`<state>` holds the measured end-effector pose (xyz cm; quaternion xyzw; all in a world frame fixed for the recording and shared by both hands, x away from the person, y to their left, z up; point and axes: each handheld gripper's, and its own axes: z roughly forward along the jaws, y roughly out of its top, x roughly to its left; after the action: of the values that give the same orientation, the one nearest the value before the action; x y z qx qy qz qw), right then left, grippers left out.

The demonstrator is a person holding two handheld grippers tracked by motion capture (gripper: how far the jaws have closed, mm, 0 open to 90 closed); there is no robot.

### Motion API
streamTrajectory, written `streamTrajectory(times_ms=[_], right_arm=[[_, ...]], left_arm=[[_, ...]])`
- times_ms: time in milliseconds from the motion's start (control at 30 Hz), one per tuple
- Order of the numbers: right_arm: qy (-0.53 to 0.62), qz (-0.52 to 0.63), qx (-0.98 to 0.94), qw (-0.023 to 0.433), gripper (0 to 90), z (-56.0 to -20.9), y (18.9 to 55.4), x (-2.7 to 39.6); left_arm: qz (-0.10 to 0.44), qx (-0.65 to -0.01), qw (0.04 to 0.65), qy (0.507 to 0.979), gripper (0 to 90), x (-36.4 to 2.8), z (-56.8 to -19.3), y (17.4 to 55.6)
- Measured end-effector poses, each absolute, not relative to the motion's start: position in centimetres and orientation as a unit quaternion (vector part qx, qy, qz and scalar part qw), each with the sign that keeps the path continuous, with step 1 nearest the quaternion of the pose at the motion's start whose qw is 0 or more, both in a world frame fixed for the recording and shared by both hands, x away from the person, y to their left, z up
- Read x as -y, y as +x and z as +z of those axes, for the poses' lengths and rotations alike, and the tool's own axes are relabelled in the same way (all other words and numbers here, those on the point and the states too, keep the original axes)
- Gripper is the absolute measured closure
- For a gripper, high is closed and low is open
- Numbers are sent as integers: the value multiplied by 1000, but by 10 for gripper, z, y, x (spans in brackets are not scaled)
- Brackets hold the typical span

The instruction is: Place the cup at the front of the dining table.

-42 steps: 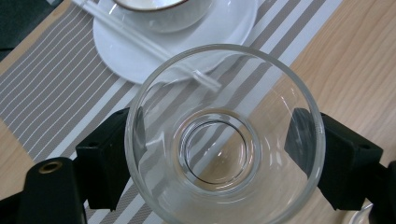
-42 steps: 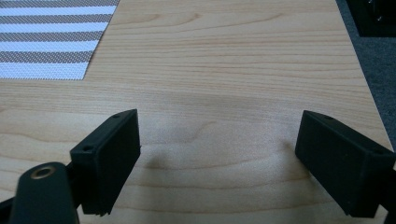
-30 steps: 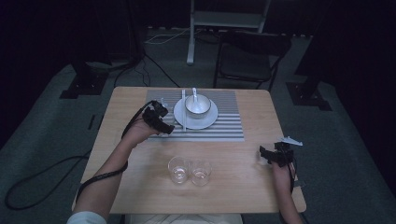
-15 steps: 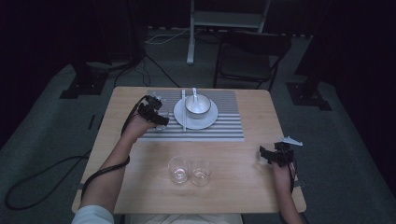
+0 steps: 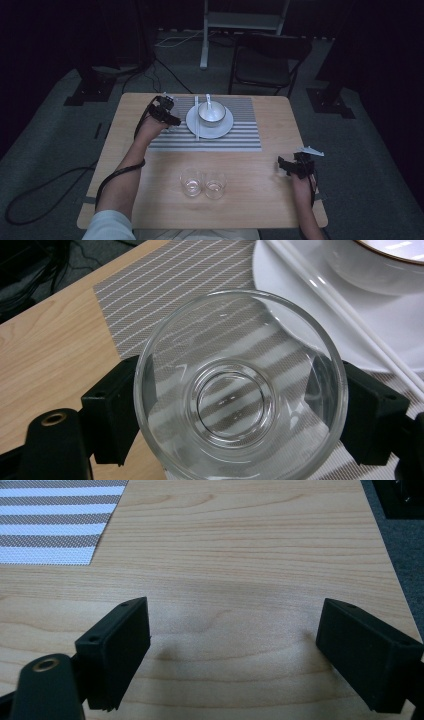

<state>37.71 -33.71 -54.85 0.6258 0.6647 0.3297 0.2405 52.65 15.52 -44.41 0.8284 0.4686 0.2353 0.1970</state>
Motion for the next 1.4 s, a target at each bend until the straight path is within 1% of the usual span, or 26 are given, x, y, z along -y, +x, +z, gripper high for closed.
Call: streamTrajectory(times_ms=[233,400,533,633,733,867,1000,1133,1300,1400], right_arm=[[626,329,-665,240,135,-548,377,337],[626,330,-665,240,135,-548,377,337],[626,330,-665,240,135,-548,377,337],[625,331,-665,240,135,-548,377,337],[625,331,-665,239,135,-548,377,337],[625,331,-665,239,135,-548,377,337],[625,331,-665,239,135,-548,377,337],[625,331,-665,239,135,-548,377,337],[625,332,-665,239,135,-548,377,338],[624,333,-665,239,135,-548,377,338]], left_arm=[[240,-477,193,823,184,-152,-448,543],[214,-492,202,819,185,-157,-454,554],[211,-504,201,813,185,-159,-457,558],[213,-501,188,818,184,-157,-465,559],[208,-517,204,805,184,-161,-470,559],[200,-515,207,807,184,-165,-470,559],[193,-529,219,797,182,-170,-473,558],[198,-521,217,801,180,-170,-473,555],[190,-531,216,797,180,-172,-472,555],[178,-536,226,793,178,-175,-471,555]])
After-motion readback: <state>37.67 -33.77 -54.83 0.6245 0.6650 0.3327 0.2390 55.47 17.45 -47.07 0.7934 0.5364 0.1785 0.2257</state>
